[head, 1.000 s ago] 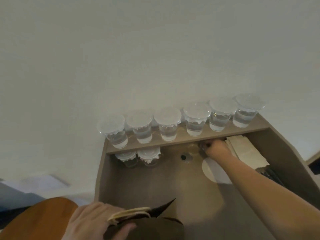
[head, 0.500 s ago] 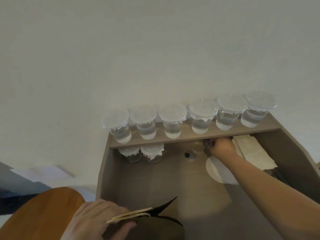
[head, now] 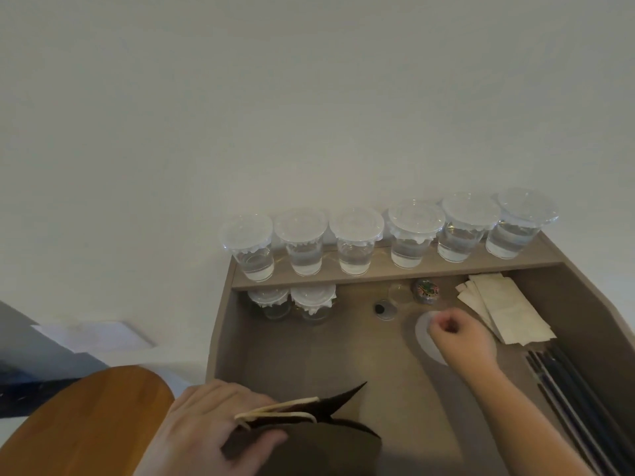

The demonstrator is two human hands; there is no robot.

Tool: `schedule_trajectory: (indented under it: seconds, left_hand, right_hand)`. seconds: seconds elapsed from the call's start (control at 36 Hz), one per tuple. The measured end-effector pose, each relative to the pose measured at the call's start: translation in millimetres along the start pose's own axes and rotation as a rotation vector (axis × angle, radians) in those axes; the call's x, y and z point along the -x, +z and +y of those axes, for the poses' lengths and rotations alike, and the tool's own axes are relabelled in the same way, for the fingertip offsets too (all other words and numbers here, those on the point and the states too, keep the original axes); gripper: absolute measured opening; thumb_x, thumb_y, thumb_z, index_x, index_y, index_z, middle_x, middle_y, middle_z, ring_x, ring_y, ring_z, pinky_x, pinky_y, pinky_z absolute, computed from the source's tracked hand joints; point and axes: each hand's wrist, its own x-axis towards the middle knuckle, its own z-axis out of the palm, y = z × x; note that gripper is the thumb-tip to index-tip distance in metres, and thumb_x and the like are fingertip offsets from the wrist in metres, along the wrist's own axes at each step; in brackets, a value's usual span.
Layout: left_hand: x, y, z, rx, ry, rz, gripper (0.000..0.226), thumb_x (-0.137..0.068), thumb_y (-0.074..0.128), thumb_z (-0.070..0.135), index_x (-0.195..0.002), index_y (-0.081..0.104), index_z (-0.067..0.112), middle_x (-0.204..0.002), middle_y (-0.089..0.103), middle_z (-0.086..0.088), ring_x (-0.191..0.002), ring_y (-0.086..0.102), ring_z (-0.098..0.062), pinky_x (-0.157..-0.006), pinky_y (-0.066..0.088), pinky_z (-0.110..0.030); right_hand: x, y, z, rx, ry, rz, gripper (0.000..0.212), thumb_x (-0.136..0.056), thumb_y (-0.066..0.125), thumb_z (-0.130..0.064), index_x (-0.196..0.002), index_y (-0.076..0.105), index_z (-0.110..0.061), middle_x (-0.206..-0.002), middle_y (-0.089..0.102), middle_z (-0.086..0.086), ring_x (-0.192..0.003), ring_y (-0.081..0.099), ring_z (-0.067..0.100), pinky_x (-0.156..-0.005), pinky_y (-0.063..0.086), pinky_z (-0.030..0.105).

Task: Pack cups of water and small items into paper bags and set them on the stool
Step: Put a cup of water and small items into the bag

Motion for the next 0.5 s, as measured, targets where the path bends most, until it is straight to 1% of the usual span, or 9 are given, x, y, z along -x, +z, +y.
schedule_trajectory:
  seconds: [0.06, 0.11, 0.17, 0.25, 0.28, 0.31, 0.36, 0.42, 0.5]
  left_hand:
    - [3, -3, 6, 0.086, 0.016, 0.029, 0.030, -0.081, 0.073, 0.070, -0.106, 0.071, 0.054, -0.105, 0.065, 0.038, -0.102, 0.064, 0.008, -0.089, 0.046, -0.012]
    - [5, -9, 11, 0.257, -0.057, 0.000, 0.038, -0.079, 0.075, 0.072, -0.111, 0.071, 0.052, -0.109, 0.067, 0.034, -0.106, 0.066, 0.004, -0.088, 0.049, -0.011]
    - [7, -17, 13, 0.433, -0.103, -0.002, 0.047, -0.078, 0.075, 0.073, -0.119, 0.068, 0.051, -0.113, 0.069, 0.026, -0.109, 0.068, -0.001, -0.086, 0.053, -0.012]
    - [5, -30, 20, 0.575, -0.108, 0.099, 0.044, -0.091, 0.055, 0.077, -0.122, 0.068, 0.048, -0.110, 0.073, 0.018, -0.105, 0.071, -0.006, -0.078, 0.056, -0.014]
    - [3, -34, 23, 0.596, -0.112, 0.148, 0.040, -0.095, 0.051, 0.073, -0.120, 0.069, 0.047, -0.107, 0.074, 0.017, -0.102, 0.071, -0.006, -0.076, 0.056, -0.014]
    - [2, -38, 26, 0.609, -0.134, 0.189, 0.033, -0.097, 0.052, 0.066, -0.116, 0.071, 0.047, -0.104, 0.075, 0.018, -0.100, 0.071, -0.005, -0.076, 0.055, -0.013]
    - [-2, -47, 32, 0.603, -0.148, 0.235, 0.022, -0.091, 0.061, 0.051, -0.107, 0.074, 0.045, -0.099, 0.075, 0.019, -0.100, 0.071, -0.005, -0.078, 0.054, -0.013]
    - [-5, -55, 36, 0.580, -0.109, 0.240, 0.022, -0.086, 0.065, 0.046, -0.106, 0.073, 0.044, -0.099, 0.074, 0.019, -0.101, 0.070, -0.008, -0.081, 0.054, -0.015]
    - [-6, -68, 41, 0.588, -0.048, 0.232, 0.023, -0.086, 0.070, 0.045, -0.108, 0.074, 0.043, -0.099, 0.074, 0.018, -0.102, 0.069, -0.012, -0.082, 0.054, -0.018]
  right_hand:
    - [45, -3, -15, -0.062, -0.024, -0.096, 0.016, -0.094, 0.074, -0.014, -0.082, 0.073, -0.025, -0.076, 0.071, 0.000, -0.081, 0.068, 0.025, -0.072, 0.052, 0.033]
    - [86, -10, -38, -0.092, -0.056, -0.193, 0.014, -0.093, 0.077, -0.018, -0.083, 0.076, -0.026, -0.077, 0.073, 0.002, -0.077, 0.068, 0.024, -0.076, 0.055, 0.037]
    - [117, -17, -67, -0.135, -0.109, -0.252, 0.010, -0.092, 0.077, -0.021, -0.085, 0.076, -0.027, -0.076, 0.072, 0.003, -0.071, 0.066, 0.020, -0.071, 0.055, 0.032]
    - [148, -23, -111, -0.202, -0.264, -0.274, 0.018, -0.091, 0.077, -0.020, -0.084, 0.075, -0.036, -0.074, 0.069, 0.002, -0.066, 0.062, 0.016, -0.063, 0.053, 0.020]
    - [156, -23, -124, -0.208, -0.326, -0.267, 0.019, -0.091, 0.076, -0.021, -0.086, 0.075, -0.039, -0.075, 0.068, 0.002, -0.068, 0.062, 0.016, -0.064, 0.053, 0.021]
    - [163, -22, -135, -0.209, -0.391, -0.256, 0.017, -0.090, 0.075, -0.022, -0.089, 0.074, -0.040, -0.078, 0.067, 0.003, -0.071, 0.063, 0.015, -0.068, 0.054, 0.022]
    - [175, -18, -155, -0.204, -0.521, -0.238, 0.015, -0.089, 0.072, -0.026, -0.094, 0.073, -0.040, -0.083, 0.068, 0.001, -0.081, 0.065, 0.020, -0.075, 0.055, 0.026]
    - [186, -12, -171, -0.201, -0.628, -0.230, 0.014, -0.089, 0.071, -0.027, -0.097, 0.073, -0.039, -0.087, 0.068, -0.003, -0.087, 0.065, 0.023, -0.077, 0.055, 0.029]
    - [198, 0, -183, -0.230, -0.747, -0.227, 0.016, -0.092, 0.072, -0.025, -0.101, 0.072, -0.039, -0.089, 0.068, -0.004, -0.087, 0.064, 0.026, -0.075, 0.055, 0.038]
